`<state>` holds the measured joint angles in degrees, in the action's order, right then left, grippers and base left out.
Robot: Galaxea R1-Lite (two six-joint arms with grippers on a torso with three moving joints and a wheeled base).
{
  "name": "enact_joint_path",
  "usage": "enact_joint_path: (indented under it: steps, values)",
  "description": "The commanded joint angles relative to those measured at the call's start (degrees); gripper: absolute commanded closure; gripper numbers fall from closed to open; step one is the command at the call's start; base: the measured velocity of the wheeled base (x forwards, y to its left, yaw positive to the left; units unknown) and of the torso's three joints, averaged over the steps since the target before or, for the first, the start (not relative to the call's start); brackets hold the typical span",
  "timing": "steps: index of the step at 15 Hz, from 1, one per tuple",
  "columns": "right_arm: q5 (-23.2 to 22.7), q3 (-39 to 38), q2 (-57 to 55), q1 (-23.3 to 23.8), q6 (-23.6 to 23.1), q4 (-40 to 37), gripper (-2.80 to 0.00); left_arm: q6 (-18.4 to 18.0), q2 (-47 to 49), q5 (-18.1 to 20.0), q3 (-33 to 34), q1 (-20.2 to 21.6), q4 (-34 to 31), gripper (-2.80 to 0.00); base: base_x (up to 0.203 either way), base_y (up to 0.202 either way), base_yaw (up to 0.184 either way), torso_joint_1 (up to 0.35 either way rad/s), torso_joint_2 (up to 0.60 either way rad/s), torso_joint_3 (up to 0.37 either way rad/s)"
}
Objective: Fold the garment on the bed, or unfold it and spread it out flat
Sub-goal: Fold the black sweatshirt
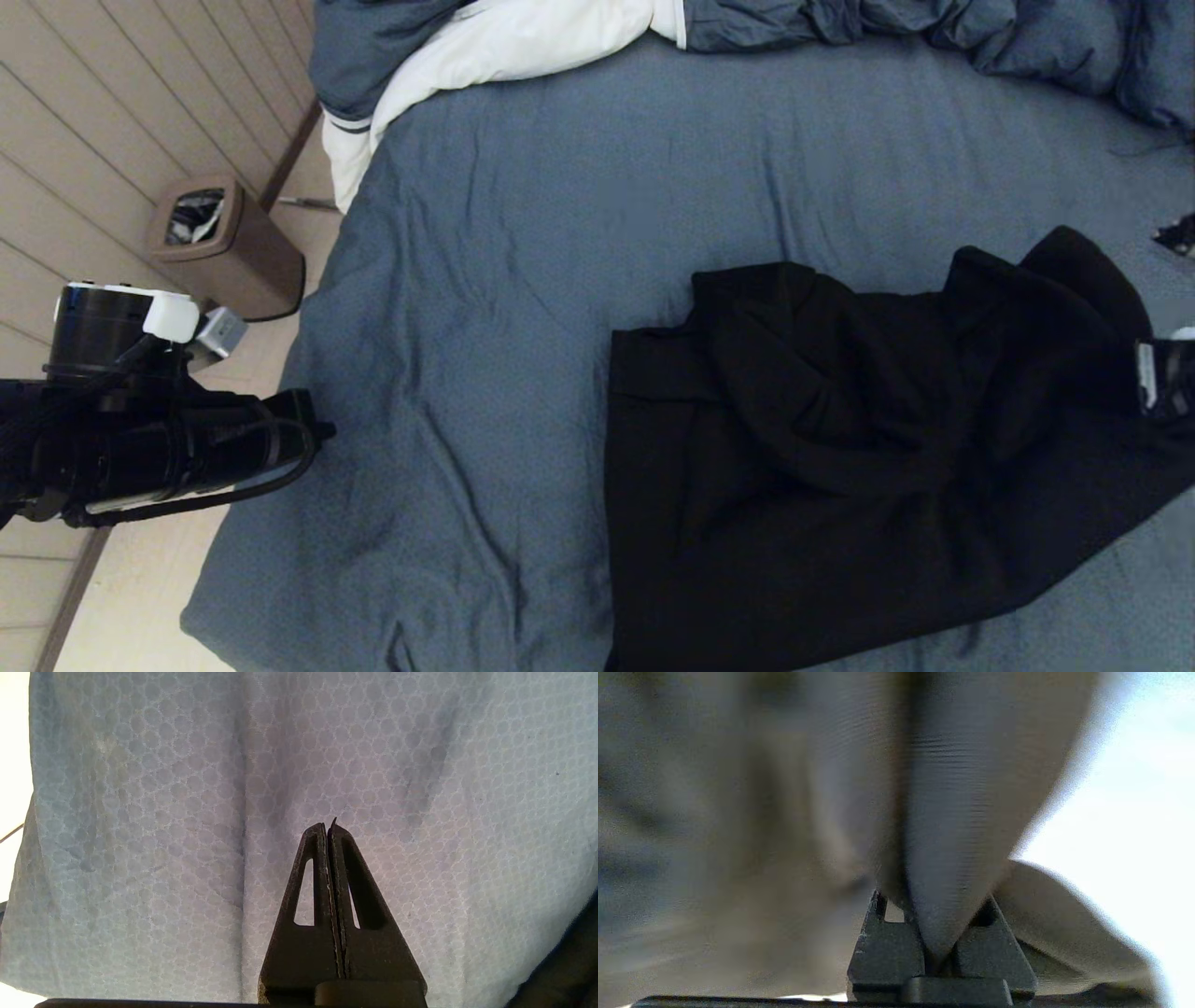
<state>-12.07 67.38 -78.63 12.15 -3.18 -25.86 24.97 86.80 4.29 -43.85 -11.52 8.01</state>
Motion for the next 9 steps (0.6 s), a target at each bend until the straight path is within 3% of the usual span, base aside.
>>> enact_joint_path:
  steps: [1, 6, 9]
  values:
    - [0.12, 4.67, 0.14, -13.62, 2.97, -2.04, 0.0, 0.23, -0.22, 0.02, 0.17, 0.01, 0.08, 0.0, 0.0, 0.0, 0.0, 0.0, 0.0, 0.0]
    - [7.93, 13.14, -7.29, -39.86, 10.69, -3.96, 0.0, 0.17, -0.22, 0.02, 0.26, 0.01, 0.38, 0.0, 0.0, 0.0, 0.0, 0.0, 0.0, 0.0]
    - [11.02, 16.96, -13.3, -50.12, 12.91, -4.11, 0.0, 0.08, -0.05, 0.02, 0.34, 0.01, 0.43, 0.0, 0.0, 0.0, 0.0, 0.0, 0.0, 0.0]
